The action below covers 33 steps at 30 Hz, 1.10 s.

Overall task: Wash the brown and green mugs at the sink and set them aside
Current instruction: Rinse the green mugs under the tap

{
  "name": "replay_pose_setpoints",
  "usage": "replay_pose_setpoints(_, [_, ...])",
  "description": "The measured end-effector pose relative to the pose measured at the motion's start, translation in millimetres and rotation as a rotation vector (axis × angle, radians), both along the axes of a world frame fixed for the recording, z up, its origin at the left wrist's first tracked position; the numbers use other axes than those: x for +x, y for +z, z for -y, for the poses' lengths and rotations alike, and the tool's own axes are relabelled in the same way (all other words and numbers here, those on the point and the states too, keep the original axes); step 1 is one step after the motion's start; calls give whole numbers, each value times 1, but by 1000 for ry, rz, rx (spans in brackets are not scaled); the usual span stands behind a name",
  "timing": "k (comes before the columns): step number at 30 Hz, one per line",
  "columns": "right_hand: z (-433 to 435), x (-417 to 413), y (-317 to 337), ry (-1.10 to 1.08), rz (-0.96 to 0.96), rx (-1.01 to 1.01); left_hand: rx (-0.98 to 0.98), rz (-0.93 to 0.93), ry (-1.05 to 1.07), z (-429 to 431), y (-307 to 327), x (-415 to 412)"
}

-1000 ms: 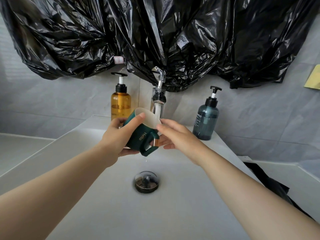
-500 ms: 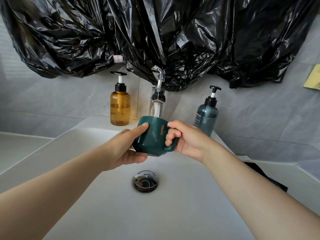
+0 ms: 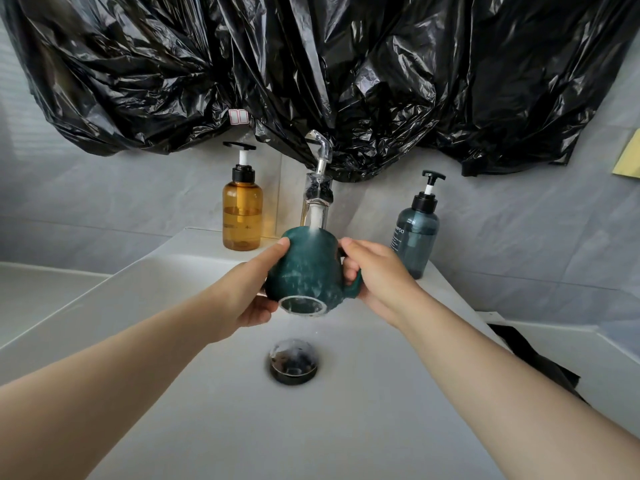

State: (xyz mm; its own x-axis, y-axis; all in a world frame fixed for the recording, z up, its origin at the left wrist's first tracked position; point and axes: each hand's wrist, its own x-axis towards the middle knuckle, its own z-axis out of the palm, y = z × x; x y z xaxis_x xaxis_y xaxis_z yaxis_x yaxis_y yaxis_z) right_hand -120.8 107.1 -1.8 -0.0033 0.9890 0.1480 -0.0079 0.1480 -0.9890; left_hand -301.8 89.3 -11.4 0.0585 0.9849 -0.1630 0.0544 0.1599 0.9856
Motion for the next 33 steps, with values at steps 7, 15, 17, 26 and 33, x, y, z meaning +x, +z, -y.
replay_pose_setpoints(7, [1, -4, -6, 21, 20, -41, -153, 372, -106, 6, 5, 9])
replay_pose_setpoints(15, [7, -14, -9, 107, 379, 64, -85, 240, 27, 2, 5, 7])
replay_pose_setpoints(17, [4, -14, -7, 120, 282, -9, -98, 312, 35, 2, 5, 8])
replay_pose_setpoints(26, [3, -20, -7, 37, 294, -137, -130, 421, -100, 5, 4, 16])
replay_pose_setpoints(33, [5, -17, -4, -170, 499, 28, -69, 419, -19, 8, 11, 14])
